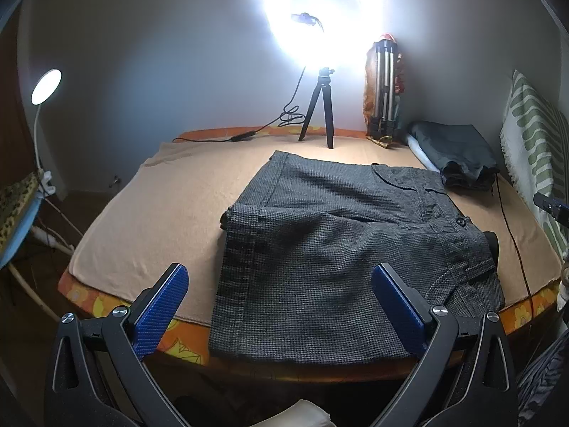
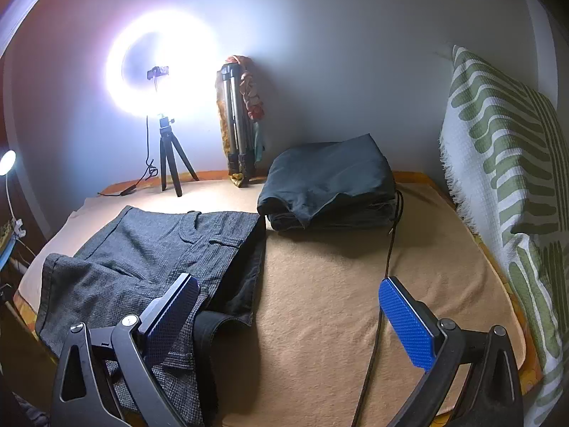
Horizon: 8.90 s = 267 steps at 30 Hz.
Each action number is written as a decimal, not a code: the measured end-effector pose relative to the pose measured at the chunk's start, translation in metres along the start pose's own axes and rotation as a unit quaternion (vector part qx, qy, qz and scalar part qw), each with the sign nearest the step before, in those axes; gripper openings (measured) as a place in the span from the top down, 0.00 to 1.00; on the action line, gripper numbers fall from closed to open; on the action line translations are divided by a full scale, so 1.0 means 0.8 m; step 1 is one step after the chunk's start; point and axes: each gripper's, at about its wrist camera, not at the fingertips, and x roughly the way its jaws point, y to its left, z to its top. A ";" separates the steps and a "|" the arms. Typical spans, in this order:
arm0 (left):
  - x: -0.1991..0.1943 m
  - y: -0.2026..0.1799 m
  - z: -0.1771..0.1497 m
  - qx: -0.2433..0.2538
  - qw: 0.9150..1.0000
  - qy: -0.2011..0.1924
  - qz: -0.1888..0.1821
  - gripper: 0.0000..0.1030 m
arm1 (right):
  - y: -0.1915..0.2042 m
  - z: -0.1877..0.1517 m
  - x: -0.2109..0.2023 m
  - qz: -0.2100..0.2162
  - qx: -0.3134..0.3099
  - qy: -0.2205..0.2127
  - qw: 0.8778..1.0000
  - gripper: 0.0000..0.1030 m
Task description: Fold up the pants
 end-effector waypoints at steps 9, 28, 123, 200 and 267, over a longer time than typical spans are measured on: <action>0.000 0.001 -0.001 -0.001 1.000 0.000 0.001 0.01 | 0.003 -0.001 -0.001 0.002 -0.002 -0.002 1.000 0.00; -0.001 0.001 0.000 0.001 1.000 -0.004 0.002 0.01 | 0.007 0.001 -0.002 0.005 -0.005 -0.001 1.000 0.00; 0.061 0.045 -0.061 0.022 0.987 0.154 -0.046 0.43 | 0.180 -0.147 0.028 0.210 -0.383 0.161 0.885 0.73; 0.214 -0.046 0.161 0.173 0.982 0.031 -0.063 0.96 | 0.158 0.106 0.176 0.134 -0.256 0.039 0.956 0.92; 0.285 0.036 0.064 0.160 0.982 0.103 -0.016 0.50 | 0.042 0.105 0.319 0.101 -0.070 0.212 0.970 0.93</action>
